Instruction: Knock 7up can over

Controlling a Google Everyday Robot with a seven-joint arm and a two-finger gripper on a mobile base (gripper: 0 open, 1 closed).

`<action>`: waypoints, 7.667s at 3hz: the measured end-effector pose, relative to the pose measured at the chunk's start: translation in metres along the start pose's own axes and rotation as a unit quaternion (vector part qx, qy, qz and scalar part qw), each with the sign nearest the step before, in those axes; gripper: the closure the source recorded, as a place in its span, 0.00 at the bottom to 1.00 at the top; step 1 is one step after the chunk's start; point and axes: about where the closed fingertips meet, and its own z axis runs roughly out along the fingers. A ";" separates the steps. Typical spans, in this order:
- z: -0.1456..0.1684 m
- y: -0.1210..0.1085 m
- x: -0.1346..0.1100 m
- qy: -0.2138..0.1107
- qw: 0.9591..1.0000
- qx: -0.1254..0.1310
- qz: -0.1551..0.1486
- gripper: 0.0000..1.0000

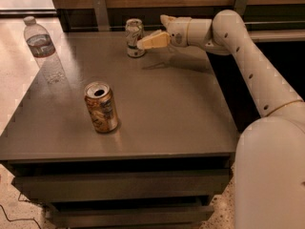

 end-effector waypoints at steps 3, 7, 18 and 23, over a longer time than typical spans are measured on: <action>0.037 0.008 0.008 -0.020 1.000 -0.002 0.017 0.00; 0.057 0.016 0.009 -0.025 1.000 -0.002 0.019 0.98; 0.028 0.027 0.057 0.375 0.921 -0.018 -0.101 1.00; 0.036 0.031 0.064 0.376 0.921 -0.031 -0.099 0.00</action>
Offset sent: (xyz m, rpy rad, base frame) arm 0.0075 0.0317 -0.0117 0.0430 0.0138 -0.0133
